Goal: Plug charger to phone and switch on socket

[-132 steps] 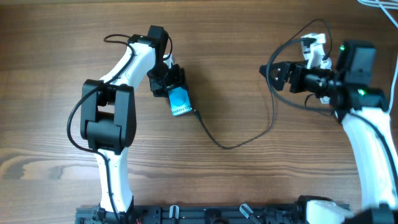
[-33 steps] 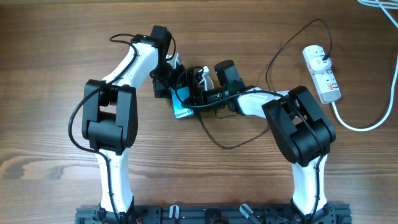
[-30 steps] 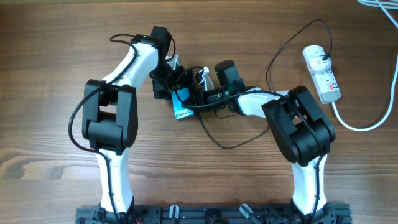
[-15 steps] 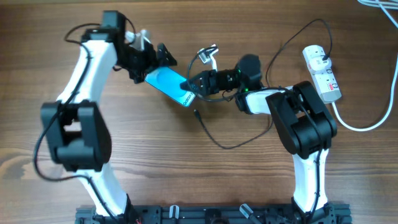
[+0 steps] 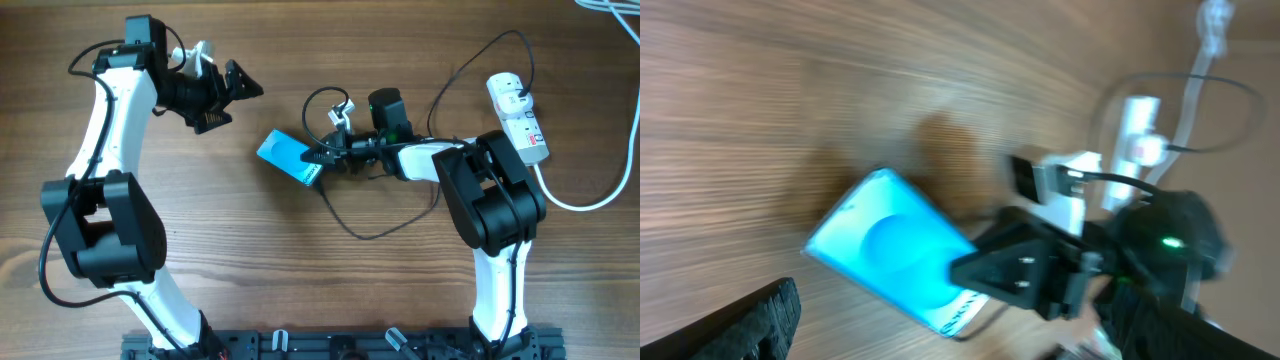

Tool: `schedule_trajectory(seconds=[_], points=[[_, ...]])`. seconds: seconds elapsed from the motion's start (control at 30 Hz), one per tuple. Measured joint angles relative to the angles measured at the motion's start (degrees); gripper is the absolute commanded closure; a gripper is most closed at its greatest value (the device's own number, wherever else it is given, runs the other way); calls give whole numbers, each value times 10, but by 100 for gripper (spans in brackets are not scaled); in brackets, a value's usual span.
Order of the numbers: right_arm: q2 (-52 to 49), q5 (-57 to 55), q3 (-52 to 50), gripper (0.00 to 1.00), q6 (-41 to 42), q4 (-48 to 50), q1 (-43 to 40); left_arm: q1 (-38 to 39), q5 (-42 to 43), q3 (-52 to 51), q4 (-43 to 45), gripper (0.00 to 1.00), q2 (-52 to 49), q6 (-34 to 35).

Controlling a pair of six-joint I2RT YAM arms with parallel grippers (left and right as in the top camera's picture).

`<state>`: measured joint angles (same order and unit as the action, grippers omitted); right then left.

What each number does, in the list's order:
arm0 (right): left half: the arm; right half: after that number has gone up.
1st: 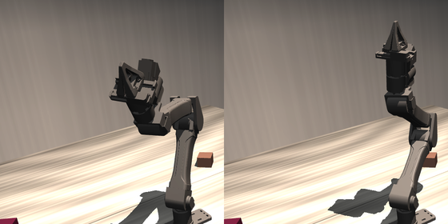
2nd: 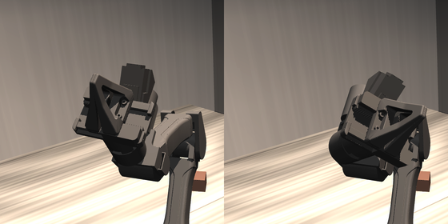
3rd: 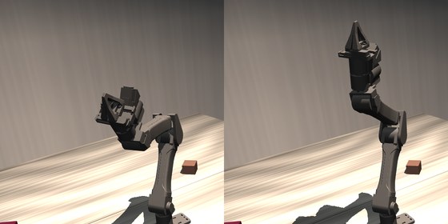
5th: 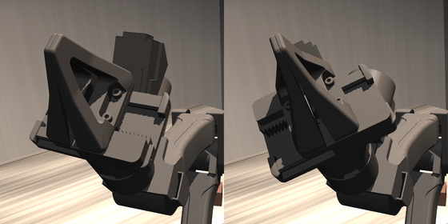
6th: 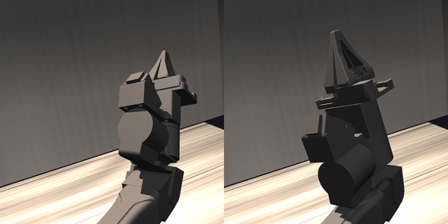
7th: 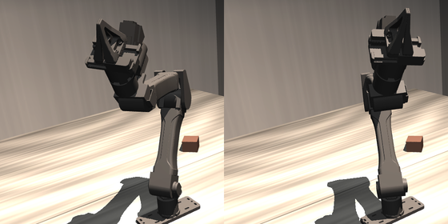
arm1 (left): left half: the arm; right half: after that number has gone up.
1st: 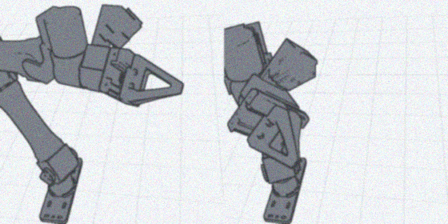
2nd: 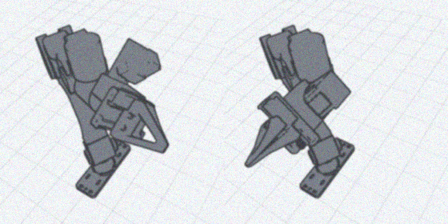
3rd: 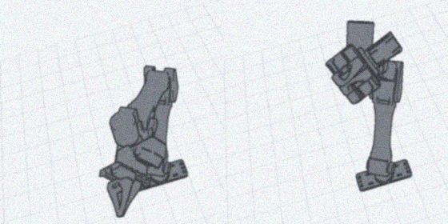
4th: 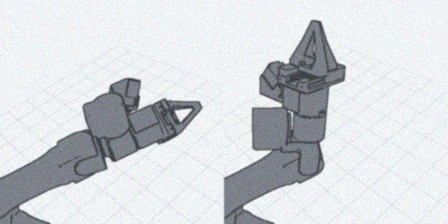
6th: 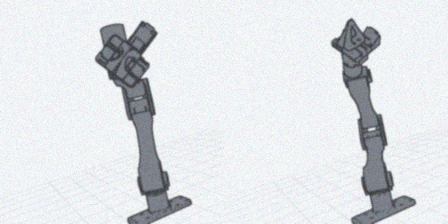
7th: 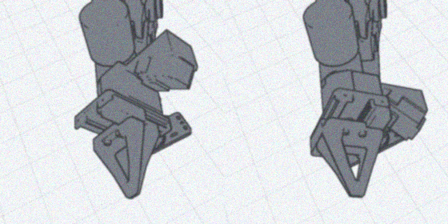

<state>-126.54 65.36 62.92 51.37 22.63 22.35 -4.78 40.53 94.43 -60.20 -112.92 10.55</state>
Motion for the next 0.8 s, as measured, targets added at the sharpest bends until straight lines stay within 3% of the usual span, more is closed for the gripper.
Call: schedule_trajectory(seconds=[0.13,0.23,0.33,0.47,0.63,0.8], points=[[1,-33,6,95,-52,-17,0,0,-84,0,-22,0,0,12],[22,-93,37,95,-110,-119,1,0,-135,0,-35,0,0,25],[96,-230,118,96,-222,-382,7,0,-158,-10,-39,0,0,30],[159,-442,153,95,-340,-537,30,2,-167,-38,-25,0,0,33],[167,-609,149,96,-392,-610,71,2,-169,-78,3,0,0,35],[167,-642,133,91,-409,-638,76,2,-169,-81,10,0,0,35]])
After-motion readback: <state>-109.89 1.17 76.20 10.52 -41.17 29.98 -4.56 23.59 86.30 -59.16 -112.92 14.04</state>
